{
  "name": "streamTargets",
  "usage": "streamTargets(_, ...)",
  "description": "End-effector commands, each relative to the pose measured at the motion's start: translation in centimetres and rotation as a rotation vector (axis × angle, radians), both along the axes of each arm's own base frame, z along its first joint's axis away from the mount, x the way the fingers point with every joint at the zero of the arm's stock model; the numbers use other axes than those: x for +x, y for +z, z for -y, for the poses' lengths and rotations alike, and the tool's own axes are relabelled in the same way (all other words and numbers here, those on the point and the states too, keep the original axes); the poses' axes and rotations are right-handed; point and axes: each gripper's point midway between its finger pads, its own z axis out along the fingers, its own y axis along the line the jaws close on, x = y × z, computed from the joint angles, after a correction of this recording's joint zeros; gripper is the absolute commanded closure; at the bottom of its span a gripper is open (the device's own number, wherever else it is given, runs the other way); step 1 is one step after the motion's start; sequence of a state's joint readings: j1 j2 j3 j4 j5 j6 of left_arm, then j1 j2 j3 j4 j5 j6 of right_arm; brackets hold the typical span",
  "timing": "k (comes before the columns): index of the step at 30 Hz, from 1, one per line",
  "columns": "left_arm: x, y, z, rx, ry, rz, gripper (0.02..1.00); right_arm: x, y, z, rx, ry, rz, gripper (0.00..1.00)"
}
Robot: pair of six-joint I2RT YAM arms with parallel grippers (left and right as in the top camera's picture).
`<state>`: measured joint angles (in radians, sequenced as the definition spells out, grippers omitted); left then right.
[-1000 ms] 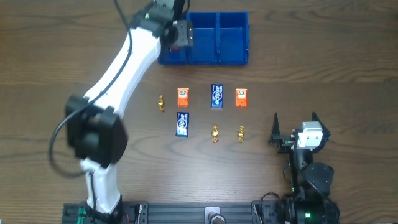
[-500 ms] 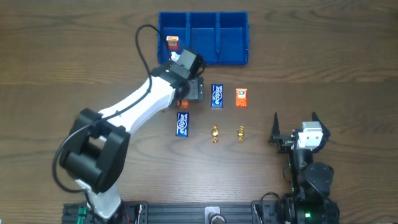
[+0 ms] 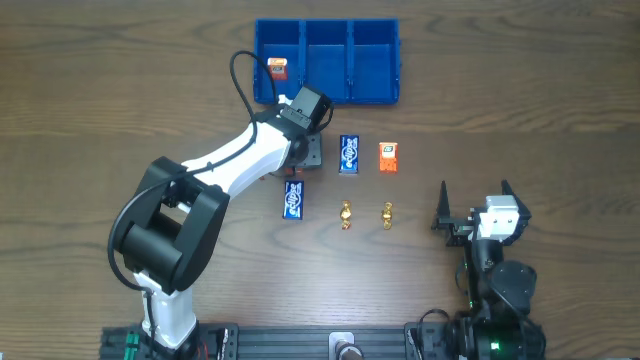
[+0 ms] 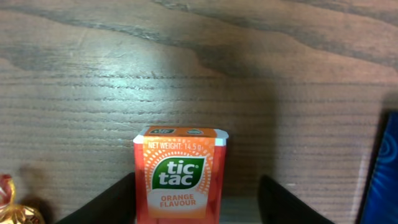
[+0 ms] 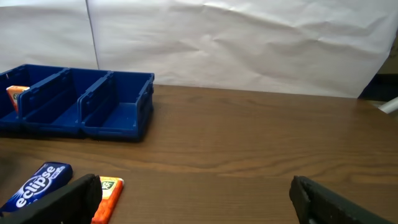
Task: Sort Candies Into Trays
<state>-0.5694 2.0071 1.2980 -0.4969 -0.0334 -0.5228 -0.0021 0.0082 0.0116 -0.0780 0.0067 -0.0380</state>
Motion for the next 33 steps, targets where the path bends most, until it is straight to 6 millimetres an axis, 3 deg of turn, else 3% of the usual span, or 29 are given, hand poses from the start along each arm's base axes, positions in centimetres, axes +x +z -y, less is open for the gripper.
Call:
streamTargets(1,0.0,-0.8,-0.3,0.011,0.004,-0.019,0.549,0.0,-0.2,-0.4,-0.012,0.02,-0.003,0.003)
streamTargets(4,-0.2,-0.9,-0.4,0.016,0.004,-0.027,0.623,0.0,-0.2,-0.4,-0.012,0.02,-0.003,0.003)
streamTargets(9,-0.1,-0.7,-0.4,0.016,0.005,-0.024,0.658,0.0,-0.2,-0.4,-0.012,0.02,-0.003,0.003)
streamTargets(12,0.7,0.8,0.0,-0.001,0.006,0.015,0.671,0.0,-0.2,-0.4,-0.012,0.02,-0.003,0.003)
streamTargets(15,2.6,5.5,-0.2,0.013,0.023,0.11,0.669,0.0,-0.2,-0.4,-0.012,0.02,-0.003,0.003)
streamTargets(16,3.6,7.9,-0.3,0.025,0.02,0.158,0.669,0.0,-0.2,-0.4,-0.012,0.02,-0.003,0.003)
streamTargets(19,7.3,15.9,-1.2,0.045,0.025,0.295,0.667,0.0,-0.2,-0.4,-0.012,0.02,-0.003,0.003)
streamTargets(21,10.5,19.9,-2.2,0.017,0.027,0.372,0.663,0.0,-0.2,-0.4,-0.012,0.02,-0.003,0.003)
streamTargets(22,11.8,20.8,-2.8,0.005,0.037,0.385,0.66,0.0,-0.2,-0.4,-0.012,0.02,-0.003,0.003)
streamTargets(24,13.7,21.0,-4.0,-0.008,0.058,0.388,0.663,0.0,-0.2,-0.4,-0.012,0.02,-0.003,0.005)
streamTargets(27,15.9,19.3,-4.4,-0.031,0.042,0.362,0.663,0.0,-0.2,-0.4,-0.012,0.02,-0.003,0.003)
streamTargets(33,17.2,14.4,-3.9,-0.01,0.032,0.284,0.656,0.0,-0.2,-0.4,-0.012,0.02,-0.003,0.003)
